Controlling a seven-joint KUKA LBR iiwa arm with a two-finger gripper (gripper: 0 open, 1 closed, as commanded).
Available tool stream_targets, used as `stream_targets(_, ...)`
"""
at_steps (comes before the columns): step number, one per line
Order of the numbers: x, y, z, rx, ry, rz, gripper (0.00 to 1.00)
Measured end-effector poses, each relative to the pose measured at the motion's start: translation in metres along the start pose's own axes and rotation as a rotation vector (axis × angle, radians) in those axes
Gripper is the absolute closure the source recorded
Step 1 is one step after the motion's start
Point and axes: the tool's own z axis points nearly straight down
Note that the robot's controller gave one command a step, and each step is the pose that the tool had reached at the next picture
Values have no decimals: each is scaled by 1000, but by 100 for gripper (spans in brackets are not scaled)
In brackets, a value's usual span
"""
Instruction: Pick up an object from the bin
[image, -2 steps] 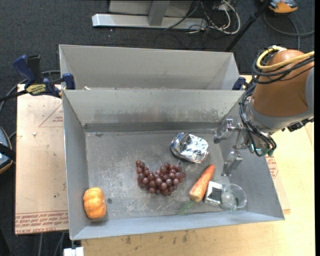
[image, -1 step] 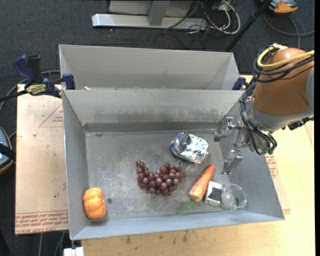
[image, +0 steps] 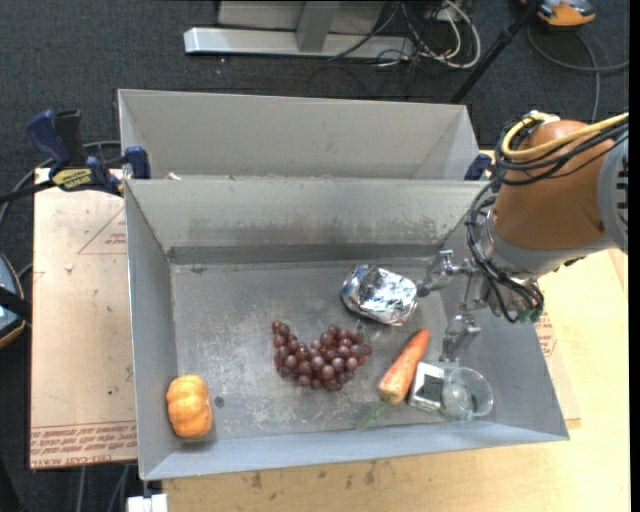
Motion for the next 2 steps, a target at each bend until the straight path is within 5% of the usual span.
stream_targets(1, 14, 6, 20, -2, 4, -333, 0)
stream_targets(2, 10, -4, 50, -3, 4, -535, 0)
